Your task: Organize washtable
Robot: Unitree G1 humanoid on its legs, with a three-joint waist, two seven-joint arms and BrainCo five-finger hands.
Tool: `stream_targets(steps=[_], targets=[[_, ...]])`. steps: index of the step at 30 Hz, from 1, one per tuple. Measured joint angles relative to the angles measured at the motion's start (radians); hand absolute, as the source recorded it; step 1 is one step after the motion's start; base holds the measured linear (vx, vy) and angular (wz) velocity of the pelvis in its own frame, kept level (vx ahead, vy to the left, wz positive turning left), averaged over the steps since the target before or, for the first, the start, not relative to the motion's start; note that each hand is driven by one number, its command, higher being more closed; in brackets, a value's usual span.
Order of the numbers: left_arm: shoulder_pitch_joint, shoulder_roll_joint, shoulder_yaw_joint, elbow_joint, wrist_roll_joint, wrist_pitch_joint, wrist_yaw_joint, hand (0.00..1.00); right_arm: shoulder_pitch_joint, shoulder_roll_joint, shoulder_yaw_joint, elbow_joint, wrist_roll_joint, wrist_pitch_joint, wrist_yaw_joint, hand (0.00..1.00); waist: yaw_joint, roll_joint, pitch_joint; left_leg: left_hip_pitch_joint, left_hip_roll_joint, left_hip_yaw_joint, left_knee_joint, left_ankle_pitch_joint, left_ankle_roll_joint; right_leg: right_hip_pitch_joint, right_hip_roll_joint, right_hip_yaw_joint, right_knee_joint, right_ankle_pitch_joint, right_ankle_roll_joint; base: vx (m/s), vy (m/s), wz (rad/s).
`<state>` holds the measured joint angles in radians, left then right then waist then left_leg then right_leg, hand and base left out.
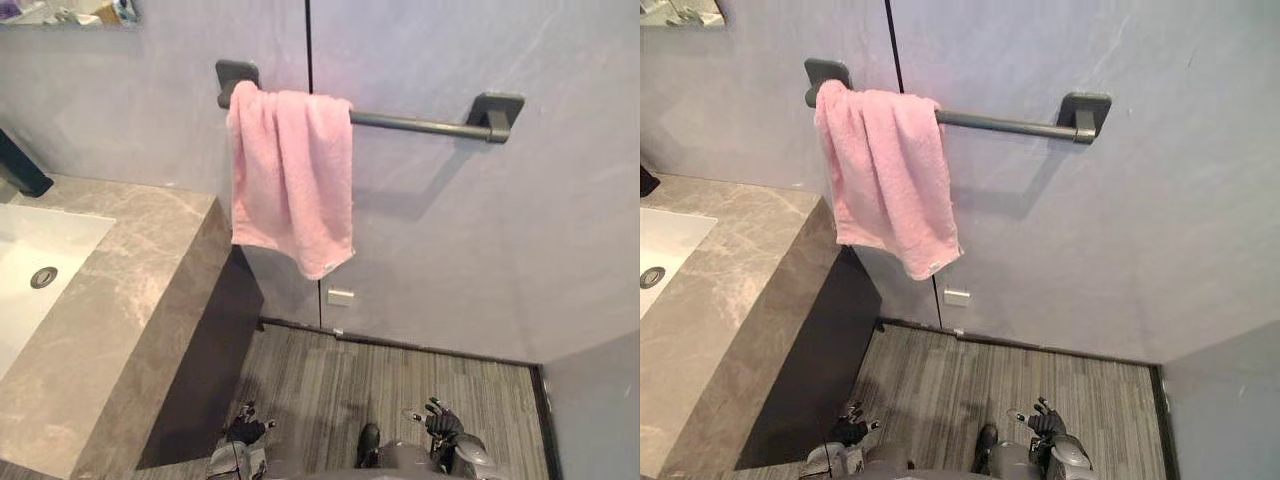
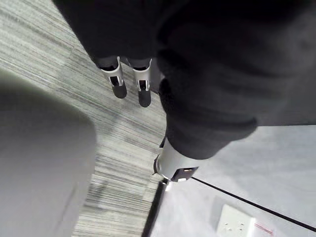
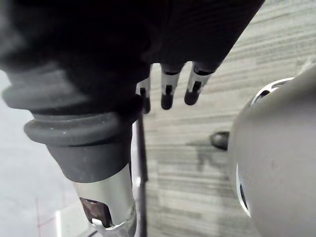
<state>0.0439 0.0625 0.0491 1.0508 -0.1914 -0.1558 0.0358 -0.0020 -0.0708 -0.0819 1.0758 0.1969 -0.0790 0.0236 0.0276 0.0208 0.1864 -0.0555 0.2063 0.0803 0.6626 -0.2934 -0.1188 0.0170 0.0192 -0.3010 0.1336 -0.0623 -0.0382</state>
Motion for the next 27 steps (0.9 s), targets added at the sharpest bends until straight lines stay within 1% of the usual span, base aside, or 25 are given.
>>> stream_targets(steps=[1, 2, 4, 5, 6, 7, 8, 9, 10, 11, 12, 14, 17, 19, 22, 23, 24, 26, 27], targets=[[-0.001, 0.001, -0.003, 0.000, 0.003, 0.001, 0.000, 0.00, 0.001, 0.000, 0.000, 0.000, 0.003, 0.000, 0.000, 0.00, 0.009, -0.006, 0.000, -0.014, -0.001, 0.021, -0.035, -0.003, 0.004, 0.016, -0.001, 0.007, -0.010, -0.003, -0.004, 0.16, -0.069, -0.19], [-0.005, 0.000, -0.008, 0.000, 0.003, 0.001, 0.000, 0.00, 0.001, 0.000, 0.000, 0.000, 0.006, 0.000, -0.001, 0.00, 0.011, -0.005, -0.002, -0.023, -0.006, 0.022, -0.070, -0.003, 0.004, 0.023, -0.002, 0.014, -0.018, -0.003, -0.004, 0.17, 0.000, -0.30], [-0.018, 0.001, -0.020, 0.001, 0.004, 0.000, 0.000, 0.00, -0.003, 0.005, 0.001, 0.001, 0.010, 0.001, -0.002, 0.00, 0.014, -0.006, -0.001, -0.040, -0.050, -0.029, -0.264, 0.008, 0.006, 0.025, -0.021, 0.039, -0.025, 0.001, 0.005, 0.20, 0.099, -0.33], [-0.019, -0.001, -0.028, 0.003, 0.004, 0.000, 0.002, 0.00, -0.002, 0.000, 0.003, 0.002, 0.010, 0.001, -0.002, 0.00, 0.016, -0.001, -0.004, -0.028, -0.072, -0.060, -0.373, 0.110, 0.010, 0.026, -0.025, 0.058, -0.030, 0.002, 0.020, 0.16, 0.147, -0.45], [-0.021, -0.001, -0.043, 0.013, 0.004, -0.001, 0.005, 0.00, -0.002, -0.001, 0.004, 0.007, 0.010, 0.001, -0.004, 0.00, 0.016, 0.003, -0.013, -0.002, -0.077, -0.046, -0.402, 0.157, 0.029, 0.039, -0.030, 0.082, -0.045, 0.009, 0.036, 0.17, 0.155, -0.38], [-0.022, 0.003, -0.047, 0.022, 0.004, -0.001, 0.006, 0.00, -0.001, 0.002, 0.004, 0.006, 0.010, 0.000, -0.004, 0.00, 0.016, -0.006, -0.018, 0.009, -0.086, -0.045, -0.414, 0.161, 0.033, 0.047, -0.036, 0.085, -0.058, 0.014, 0.043, 0.16, 0.139, -0.23], [-0.027, 0.015, -0.054, 0.027, 0.005, -0.001, 0.007, 0.00, 0.002, 0.013, 0.002, 0.007, 0.010, 0.001, -0.003, 0.00, 0.013, -0.028, -0.019, 0.026, -0.102, -0.035, -0.430, 0.163, 0.036, 0.063, -0.052, 0.086, -0.076, 0.017, 0.048, 0.14, 0.126, -0.02], [-0.027, 0.018, -0.056, 0.027, 0.006, -0.001, 0.007, 0.00, 0.003, 0.015, 0.002, 0.007, 0.010, 0.001, -0.003, 0.00, 0.013, -0.031, -0.019, 0.031, -0.104, -0.033, -0.433, 0.164, 0.037, 0.067, -0.054, 0.087, -0.079, 0.017, 0.048, 0.11, 0.118, -0.04], [-0.027, 0.021, -0.058, 0.028, 0.006, -0.001, 0.007, 0.00, 0.009, 0.021, 0.001, 0.007, 0.010, 0.000, -0.003, 0.00, 0.013, -0.040, -0.021, 0.049, -0.114, -0.025, -0.444, 0.165, 0.038, 0.082, -0.059, 0.090, -0.091, 0.022, 0.055, 0.08, 0.091, -0.04], [-0.025, 0.023, -0.058, 0.028, 0.006, -0.001, 0.007, 0.00, 0.012, 0.023, 0.002, 0.007, 0.008, 0.000, -0.002, 0.00, 0.015, -0.045, -0.024, 0.070, -0.126, -0.022, -0.462, 0.170, 0.047, 0.100, -0.066, 0.093, -0.103, 0.024, 0.063, 0.08, 0.080, -0.03], [-0.023, 0.023, -0.058, 0.029, 0.007, -0.001, 0.007, 0.00, 0.012, 0.024, 0.002, 0.007, 0.008, 0.000, -0.002, 0.00, 0.014, -0.046, -0.026, 0.079, -0.132, -0.022, -0.475, 0.174, 0.053, 0.103, -0.071, 0.095, -0.105, 0.022, 0.068, 0.05, 0.065, 0.02], [-0.022, 0.023, -0.071, 0.029, 0.007, -0.001, 0.008, 0.00, 0.012, 0.023, 0.003, 0.008, 0.007, 0.000, -0.001, 0.00, 0.013, -0.041, -0.029, 0.106, -0.151, -0.022, -0.522, 0.194, 0.073, 0.108, -0.087, 0.096, -0.105, 0.020, 0.078, 0.01, 0.059, 0.03], [-0.022, 0.028, -0.089, 0.018, 0.005, -0.003, 0.014, 0.00, 0.012, 0.020, 0.005, 0.008, 0.004, 0.000, -0.002, 0.00, 0.013, -0.033, -0.036, 0.116, -0.163, -0.027, -0.562, 0.220, 0.079, 0.102, -0.095, 0.093, -0.104, 0.023, 0.083, -0.05, 0.027, 0.05], [-0.013, 0.028, -0.090, -0.004, 0.003, -0.007, 0.031, 0.00, 0.012, 0.021, 0.012, 0.008, 0.001, 0.000, -0.003, 0.00, 0.013, -0.033, -0.038, 0.130, -0.171, -0.040, -0.589, 0.238, 0.079, 0.105, -0.096, 0.086, -0.104, 0.023, 0.083, -0.08, -0.001, 0.15], [0.026, 0.028, -0.091, -0.142, 0.002, -0.008, 0.059, 0.00, 0.011, 0.017, 0.035, 0.008, -0.001, -0.001, -0.008, 0.00, 0.015, -0.039, -0.042, 0.138, -0.173, -0.059, -0.634, 0.269, 0.079, 0.099, -0.096, 0.070, -0.107, 0.023, 0.083, -0.10, -0.028, 0.19], [0.045, 0.028, -0.090, -0.234, 0.001, -0.008, 0.068, 0.00, 0.011, 0.013, 0.048, 0.007, -0.001, -0.001, -0.015, 0.00, 0.015, -0.039, -0.045, 0.138, -0.173, -0.074, -0.649, 0.278, 0.079, 0.099, -0.101, 0.059, -0.113, 0.023, 0.082, -0.11, -0.025, 0.32], [0.081, 0.027, -0.089, -0.398, -0.004, -0.009, 0.083, 0.00, 0.014, 0.011, 0.054, 0.004, -0.002, -0.002, -0.025, 0.00, 0.016, -0.041, -0.047, 0.137, -0.174, -0.091, -0.668, 0.290, 0.074, 0.099, -0.100, 0.047, -0.119, 0.021, 0.087, -0.10, -0.026, 0.32], [0.120, 0.027, -0.085, -0.572, -0.005, -0.013, 0.089, 0.00, 0.020, 0.008, 0.068, -0.004, -0.003, -0.004, -0.030, 0.00, 0.017, -0.040, -0.048, 0.136, -0.175, -0.104, -0.682, 0.297, 0.074, 0.097, -0.099, 0.039, -0.121, 0.019, 0.086, -0.05, -0.025, 0.21], [0.143, 0.027, -0.079, -0.685, -0.004, -0.024, 0.097, 0.00, 0.023, 0.006, 0.071, -0.005, -0.005, -0.006, -0.033, 0.00, 0.018, -0.037, -0.054, 0.134, -0.175, -0.109, -0.692, 0.299, 0.073, 0.094, -0.098, 0.035, -0.123, 0.019, 0.085, -0.03, -0.017, 0.12]])
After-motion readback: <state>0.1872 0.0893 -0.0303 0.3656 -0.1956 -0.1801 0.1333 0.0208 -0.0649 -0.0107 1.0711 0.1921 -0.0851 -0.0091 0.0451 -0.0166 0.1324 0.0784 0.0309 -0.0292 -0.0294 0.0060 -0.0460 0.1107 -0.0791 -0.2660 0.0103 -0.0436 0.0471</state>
